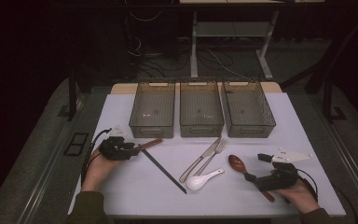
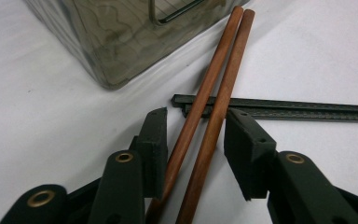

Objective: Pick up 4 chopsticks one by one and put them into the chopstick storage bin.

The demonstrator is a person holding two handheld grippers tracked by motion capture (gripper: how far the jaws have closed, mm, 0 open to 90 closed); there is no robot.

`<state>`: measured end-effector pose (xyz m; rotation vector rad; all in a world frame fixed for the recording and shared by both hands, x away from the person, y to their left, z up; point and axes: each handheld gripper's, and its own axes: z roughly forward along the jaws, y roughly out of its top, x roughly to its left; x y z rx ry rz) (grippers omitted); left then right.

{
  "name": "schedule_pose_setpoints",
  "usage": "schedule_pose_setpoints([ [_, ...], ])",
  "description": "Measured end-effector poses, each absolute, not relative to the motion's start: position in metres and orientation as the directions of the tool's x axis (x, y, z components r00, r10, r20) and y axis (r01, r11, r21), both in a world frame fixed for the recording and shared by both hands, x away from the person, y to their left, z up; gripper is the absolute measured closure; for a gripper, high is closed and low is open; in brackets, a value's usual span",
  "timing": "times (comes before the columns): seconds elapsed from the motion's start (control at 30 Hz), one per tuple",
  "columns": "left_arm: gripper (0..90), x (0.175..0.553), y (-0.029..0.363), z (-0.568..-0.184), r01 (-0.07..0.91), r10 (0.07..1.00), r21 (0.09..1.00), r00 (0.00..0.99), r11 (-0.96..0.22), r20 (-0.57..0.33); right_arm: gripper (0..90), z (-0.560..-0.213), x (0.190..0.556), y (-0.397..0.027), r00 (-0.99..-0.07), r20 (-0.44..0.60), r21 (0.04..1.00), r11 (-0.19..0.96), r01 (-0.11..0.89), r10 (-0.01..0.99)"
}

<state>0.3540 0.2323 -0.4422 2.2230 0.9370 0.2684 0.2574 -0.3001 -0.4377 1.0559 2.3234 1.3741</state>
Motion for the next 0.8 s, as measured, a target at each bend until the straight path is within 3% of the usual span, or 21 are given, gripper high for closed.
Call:
schedule_pose_setpoints([
  [0.4,70.3,0.352,0.229,-0.441,0.536,0.663,0.664,0.745,-0.521,-0.08,4.0,-0.438,0.257,-0.3,-0.71,0.146,0.837,0.296,0.46,0.689],
  [0.8,75.3,0.344,0.219,-0.439,0.526,0.612,0.638,0.784,-0.563,-0.107,4.0,-0.438,0.257,-0.301,-0.709,0.141,0.837,0.299,0.458,0.691],
])
